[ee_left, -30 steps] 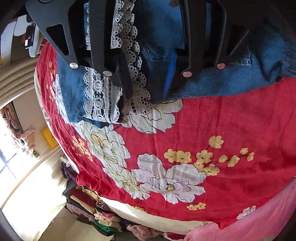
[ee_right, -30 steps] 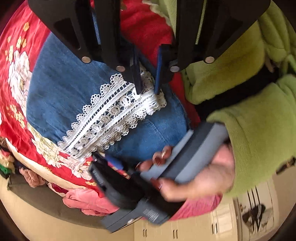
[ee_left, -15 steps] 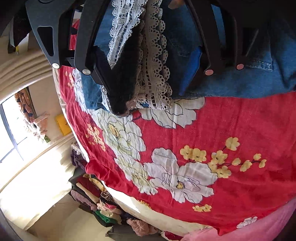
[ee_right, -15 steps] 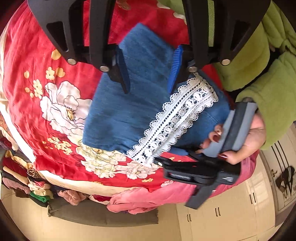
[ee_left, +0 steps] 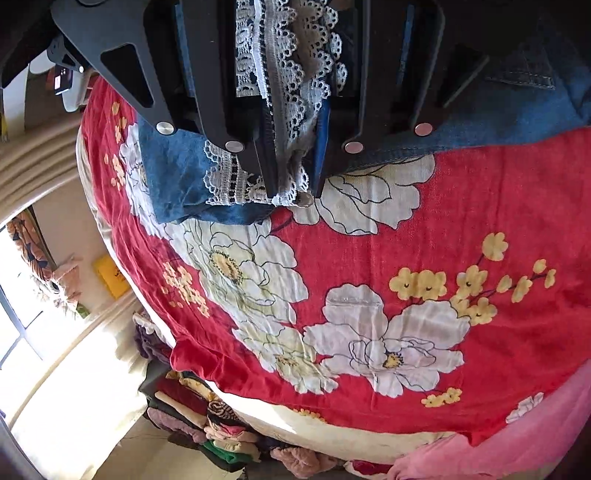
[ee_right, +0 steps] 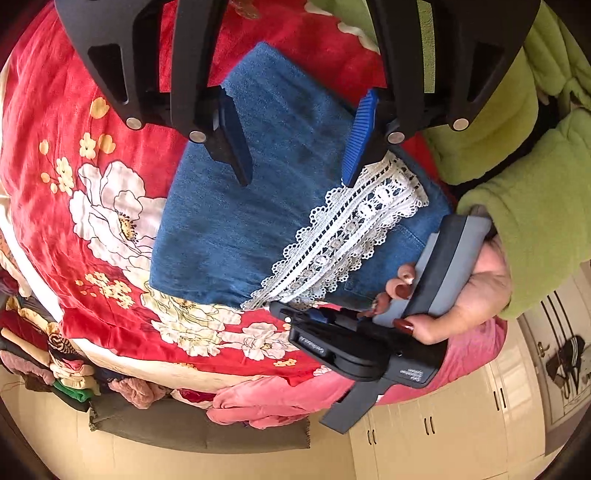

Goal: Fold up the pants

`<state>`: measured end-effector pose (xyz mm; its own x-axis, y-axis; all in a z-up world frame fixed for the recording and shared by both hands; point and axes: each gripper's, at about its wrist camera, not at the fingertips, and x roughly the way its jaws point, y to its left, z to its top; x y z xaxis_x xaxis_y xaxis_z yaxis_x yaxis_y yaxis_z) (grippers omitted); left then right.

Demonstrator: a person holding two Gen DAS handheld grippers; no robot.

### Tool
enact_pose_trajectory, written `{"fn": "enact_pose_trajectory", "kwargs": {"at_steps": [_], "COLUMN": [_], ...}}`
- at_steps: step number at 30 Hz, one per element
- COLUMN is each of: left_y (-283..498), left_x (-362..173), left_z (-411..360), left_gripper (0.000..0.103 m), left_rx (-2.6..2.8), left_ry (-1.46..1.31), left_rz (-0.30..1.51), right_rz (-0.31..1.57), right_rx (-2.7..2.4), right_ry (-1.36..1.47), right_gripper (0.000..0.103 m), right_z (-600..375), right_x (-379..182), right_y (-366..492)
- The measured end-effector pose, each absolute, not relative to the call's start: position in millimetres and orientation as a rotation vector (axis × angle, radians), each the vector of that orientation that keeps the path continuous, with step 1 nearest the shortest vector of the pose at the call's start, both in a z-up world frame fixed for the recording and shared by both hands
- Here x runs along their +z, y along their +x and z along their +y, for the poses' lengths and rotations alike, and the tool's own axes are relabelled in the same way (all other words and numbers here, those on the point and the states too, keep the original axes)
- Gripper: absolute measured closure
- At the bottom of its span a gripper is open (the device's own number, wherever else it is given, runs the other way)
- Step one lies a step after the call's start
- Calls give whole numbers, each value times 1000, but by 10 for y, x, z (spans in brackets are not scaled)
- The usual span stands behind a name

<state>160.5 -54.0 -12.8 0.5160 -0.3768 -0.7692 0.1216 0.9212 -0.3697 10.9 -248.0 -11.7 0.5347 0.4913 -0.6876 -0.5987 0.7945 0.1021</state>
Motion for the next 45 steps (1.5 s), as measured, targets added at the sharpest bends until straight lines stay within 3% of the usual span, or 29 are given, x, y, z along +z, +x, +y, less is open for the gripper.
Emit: {"fn": "enact_pose_trajectory", "kwargs": {"at_steps": [6,8,16,22,25,30,41,45], "left_y": [1408,1453,1160,664,449,242,66,17], "left_x": [46,-31,-86,-187,-254,-323,-342,-285], "left_z": [-327,-315,-163,-270,-524,-723,-681,-664], "left_gripper": [91,74,58,57,57,74,74,74], "left_rx": [-267,-235,-223,-281,-263,-268,-267,-262], "left_ry": [-278,-255,-312,-310,-149,26,55,47], "left_rz": [931,949,967,1017,994,1010,1024,1016], "right_rz": [773,793,765,776,793,866,936,925], "right_rx": [659,654,626,623,640,641,608,606], "right_ry": [-149,-157,-152,-130,-136,-209,-197,-176], "right_gripper": [54,54,54,54,54,54,53,47], "right_z": [-2464,-2435,-2575,-2632,-2612,-2571,-2621,-2653], "right_x": [-138,-184,-97,-131,-167,-308,-506,-419], "right_y": [129,141,123,140,132,85,29,16]}}
